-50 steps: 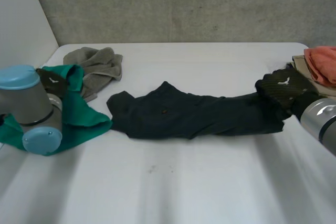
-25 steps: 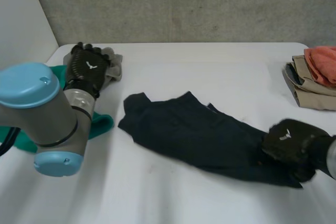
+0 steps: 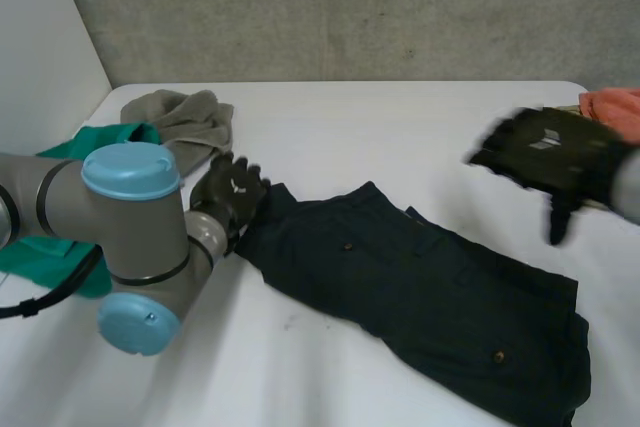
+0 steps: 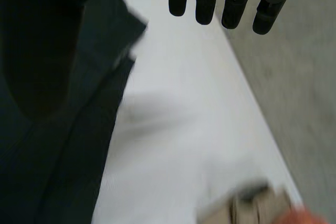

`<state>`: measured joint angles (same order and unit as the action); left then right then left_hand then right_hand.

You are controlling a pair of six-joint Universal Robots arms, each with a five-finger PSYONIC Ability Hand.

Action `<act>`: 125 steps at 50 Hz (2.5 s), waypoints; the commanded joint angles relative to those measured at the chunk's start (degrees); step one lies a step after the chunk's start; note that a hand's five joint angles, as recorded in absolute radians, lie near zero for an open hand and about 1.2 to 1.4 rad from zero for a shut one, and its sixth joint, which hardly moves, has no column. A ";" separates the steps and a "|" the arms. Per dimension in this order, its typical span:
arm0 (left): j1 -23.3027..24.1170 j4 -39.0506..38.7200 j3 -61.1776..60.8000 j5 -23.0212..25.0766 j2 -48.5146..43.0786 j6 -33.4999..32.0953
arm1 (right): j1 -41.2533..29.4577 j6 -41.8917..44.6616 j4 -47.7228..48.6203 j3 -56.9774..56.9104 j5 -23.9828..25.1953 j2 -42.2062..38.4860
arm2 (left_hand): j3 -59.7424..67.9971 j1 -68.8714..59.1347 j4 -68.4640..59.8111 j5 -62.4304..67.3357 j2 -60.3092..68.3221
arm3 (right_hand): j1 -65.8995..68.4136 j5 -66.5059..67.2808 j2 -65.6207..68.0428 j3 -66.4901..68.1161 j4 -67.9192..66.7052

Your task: Fold the laundry.

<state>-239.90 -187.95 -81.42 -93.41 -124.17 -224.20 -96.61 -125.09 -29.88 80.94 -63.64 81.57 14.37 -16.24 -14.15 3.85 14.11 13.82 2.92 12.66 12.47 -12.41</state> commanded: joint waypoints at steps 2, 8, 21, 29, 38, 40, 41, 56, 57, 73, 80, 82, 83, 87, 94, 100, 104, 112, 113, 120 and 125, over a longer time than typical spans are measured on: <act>-0.13 6.46 -1.81 1.30 0.25 7.88 | -16.68 -8.51 10.19 -14.31 -0.70 -19.77 | -0.62 2.49 0.40 -0.11 -0.37 | -3.82 -2.92 -2.66 -2.47 2.41; -0.48 6.46 -0.41 3.59 -0.10 13.61 | -19.23 -13.85 17.56 -21.42 -0.52 -31.45 | 3.41 -1.54 -3.63 3.92 3.66 | -3.82 -2.92 -2.66 -2.47 2.41; -0.13 7.07 4.16 4.47 -5.55 15.02 | -20.81 -20.89 18.20 -38.12 1.76 -46.40 | 65.63 -63.76 -65.85 66.15 65.89 | -0.05 0.86 1.12 1.31 -1.36; 0.40 7.25 2.93 4.29 -0.29 14.93 | -20.81 -23.18 10.46 -47.27 6.16 -53.79 | 65.63 -63.76 -65.85 66.15 65.89 | 6.85 7.75 8.01 8.21 -8.26; 1.11 5.06 3.89 4.47 2.62 14.14 | -20.81 -23.27 6.50 -50.79 7.04 -56.17 | 65.63 -63.76 -65.85 66.15 65.89 | 47.17 48.07 48.33 48.53 -48.58; 1.19 3.92 5.21 4.38 2.36 13.97 | -20.81 -23.36 6.50 -50.79 6.86 -56.17 | 65.63 -63.76 -65.85 66.15 65.89 | 65.65 66.55 66.81 67.00 -67.06; 1.19 3.21 5.83 4.38 2.27 13.97 | -20.81 -23.36 6.59 -50.97 6.08 -56.17 | 65.63 -63.76 -65.85 66.15 65.89 | 66.17 67.07 67.33 67.53 -67.58; 2.51 -18.14 35.88 3.77 -4.67 -0.36 | -18.44 -31.69 38.72 -50.20 -12.64 -36.26 | 65.63 -63.76 -65.85 66.15 65.89 | 66.18 67.08 67.34 67.53 -67.59; 3.03 -19.80 37.72 3.50 -4.76 -0.36 | -18.44 -32.49 40.85 -48.78 -13.17 -34.48 | 65.63 -63.76 -65.85 66.15 65.89 | 66.18 67.08 67.34 67.53 -67.59; 8.49 -21.49 6.90 2.71 6.40 0.52 | -14.75 -34.26 40.61 -18.91 -10.82 -17.76 | 60.00 -58.12 -60.21 60.51 60.25 | 66.18 67.08 67.34 67.53 -67.59; 8.49 -22.02 4.50 2.36 1.23 6.31 | -14.31 -30.48 37.10 -11.95 -3.51 -14.25 | 9.00 -7.13 -9.22 9.51 9.25 | 66.18 67.08 67.34 67.53 -67.59; 8.23 -21.41 5.74 2.18 -0.27 7.72 | -14.31 -30.48 33.94 -11.94 -4.38 -13.46 | 8.30 -6.43 -8.52 8.81 8.55 | 66.18 67.08 67.34 67.53 -67.59; 8.05 -20.97 5.92 2.01 -0.80 8.25 | -14.22 -30.48 30.10 -12.03 -5.26 -13.45 | 8.30 -6.42 -8.52 8.81 8.55 | 61.07 61.98 62.23 62.43 -62.48; 7.87 -14.66 5.75 1.30 -1.42 12.63 | -13.17 -29.95 19.53 -12.21 -7.11 -17.23 | 7.96 -6.09 -8.18 8.47 8.21 | 21.38 22.29 22.54 22.74 -22.79; 8.31 -5.59 3.02 1.30 0.86 21.43 | -10.53 -30.22 7.73 -5.19 -6.94 -18.64 | 7.96 -6.09 -8.18 8.47 8.21 | 14.43 15.33 15.59 15.79 -15.84; 8.66 -2.68 -1.46 1.13 4.46 28.11 | -8.86 -29.78 15.63 6.32 -6.94 -17.50 | 7.96 -6.09 -8.18 8.47 8.21 | 14.43 15.33 15.59 15.79 -15.84; 8.75 -2.77 -3.74 1.22 6.22 29.52 | -8.86 -29.08 23.45 12.57 -7.55 -14.43 | 7.96 -6.09 -8.18 8.47 8.21 | 14.43 15.33 15.59 15.79 -15.84; 8.58 -2.86 -5.50 1.13 7.02 29.70 | -9.65 -24.16 33.83 17.50 -9.57 -15.03 | 7.96 -6.09 -8.18 8.47 8.21 | 17.28 18.18 18.44 18.64 -18.69; 8.49 -2.86 -5.77 1.13 7.02 29.70 | -9.65 -23.37 34.18 17.50 -10.01 -15.56 | 7.96 -6.09 -8.18 8.47 8.21 | 17.62 18.52 18.78 18.98 -19.03; 8.49 -2.86 -7.26 1.13 7.28 29.70 | -9.04 -17.04 36.47 15.74 -14.14 -20.31 | 7.96 -6.09 -8.18 8.47 8.21 | 34.06 34.96 35.22 35.42 -35.47; 8.58 -2.86 -7.70 1.04 7.89 29.87 | -9.04 -15.36 37.26 13.55 -14.93 -21.36 | 7.96 -6.09 -8.18 8.47 8.21 | 65.64 66.54 66.80 66.99 -67.05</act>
<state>-231.41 -190.83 -88.51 -92.29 -116.79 -194.49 -105.83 -142.85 6.70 96.98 -77.21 61.97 22.38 -23.03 -21.58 11.04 21.80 47.25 41.05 52.58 52.23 -51.52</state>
